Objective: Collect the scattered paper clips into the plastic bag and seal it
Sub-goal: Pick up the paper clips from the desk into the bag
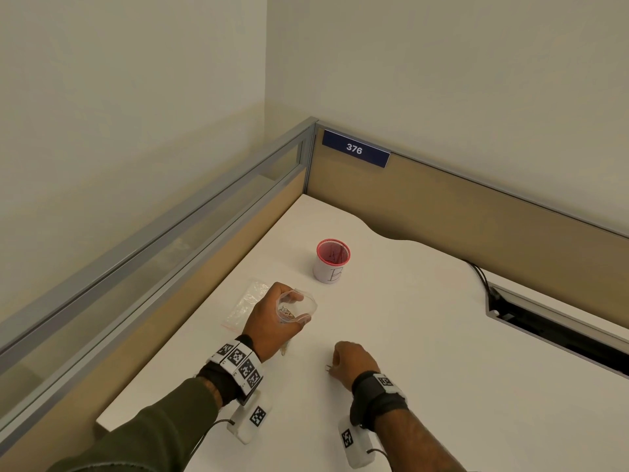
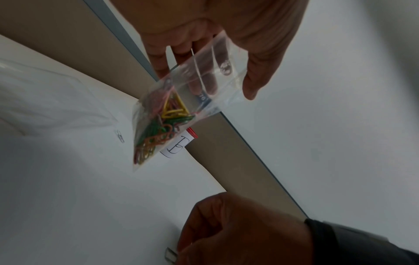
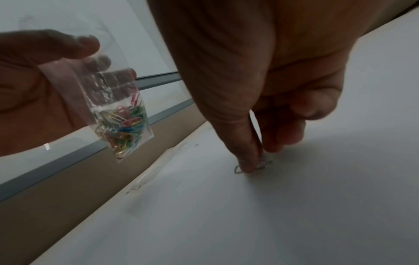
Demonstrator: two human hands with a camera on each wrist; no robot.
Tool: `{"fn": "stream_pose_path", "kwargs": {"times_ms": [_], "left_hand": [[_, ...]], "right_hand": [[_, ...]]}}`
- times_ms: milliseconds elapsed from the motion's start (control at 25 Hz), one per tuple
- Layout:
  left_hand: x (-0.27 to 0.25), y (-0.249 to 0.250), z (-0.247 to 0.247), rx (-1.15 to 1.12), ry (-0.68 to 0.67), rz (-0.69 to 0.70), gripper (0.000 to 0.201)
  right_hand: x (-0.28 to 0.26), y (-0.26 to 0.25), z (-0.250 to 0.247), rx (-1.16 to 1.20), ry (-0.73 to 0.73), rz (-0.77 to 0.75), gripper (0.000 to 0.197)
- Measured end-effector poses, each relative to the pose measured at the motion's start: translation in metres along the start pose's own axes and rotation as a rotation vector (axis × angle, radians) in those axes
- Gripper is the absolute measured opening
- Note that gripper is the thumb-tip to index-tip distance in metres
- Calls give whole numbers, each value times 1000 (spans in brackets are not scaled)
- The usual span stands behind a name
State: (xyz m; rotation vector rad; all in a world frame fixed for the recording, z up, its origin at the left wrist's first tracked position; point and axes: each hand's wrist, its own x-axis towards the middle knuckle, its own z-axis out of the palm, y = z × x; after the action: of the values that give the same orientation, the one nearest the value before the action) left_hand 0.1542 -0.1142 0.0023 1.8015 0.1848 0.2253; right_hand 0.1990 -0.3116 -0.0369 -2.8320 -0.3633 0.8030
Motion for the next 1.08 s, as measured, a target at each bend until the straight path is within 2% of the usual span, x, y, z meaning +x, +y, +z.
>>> {"fn": "stream_pose_path", "kwargs": {"times_ms": [200, 360, 440, 680, 840, 920, 1000, 1080], "left_hand": [[0, -1, -3, 1, 3, -7, 39], [1, 0, -3, 5, 1, -7, 39], [2, 1, -4, 12, 4, -8, 39], [1, 0, -4, 17, 8, -7, 40], [1, -1, -1, 9, -5, -16, 40], [1, -2, 0, 0, -13, -13, 40], [1, -3, 1, 2, -20, -15, 40], [1, -3, 3, 12, -23, -16, 39]], "right_hand": [[6, -6, 5, -4, -38, 16, 11], [13, -7, 2, -1, -103, 44, 34], [14, -7, 1, -11, -112, 48, 39], [12, -5, 5, -77, -78, 11, 35], [2, 0, 8, -40, 6, -60, 19], [-2, 6, 3, 70, 78, -93, 28], [-6, 6, -14, 168, 189, -133, 28], [-14, -1, -38, 247, 324, -194, 18]]}}
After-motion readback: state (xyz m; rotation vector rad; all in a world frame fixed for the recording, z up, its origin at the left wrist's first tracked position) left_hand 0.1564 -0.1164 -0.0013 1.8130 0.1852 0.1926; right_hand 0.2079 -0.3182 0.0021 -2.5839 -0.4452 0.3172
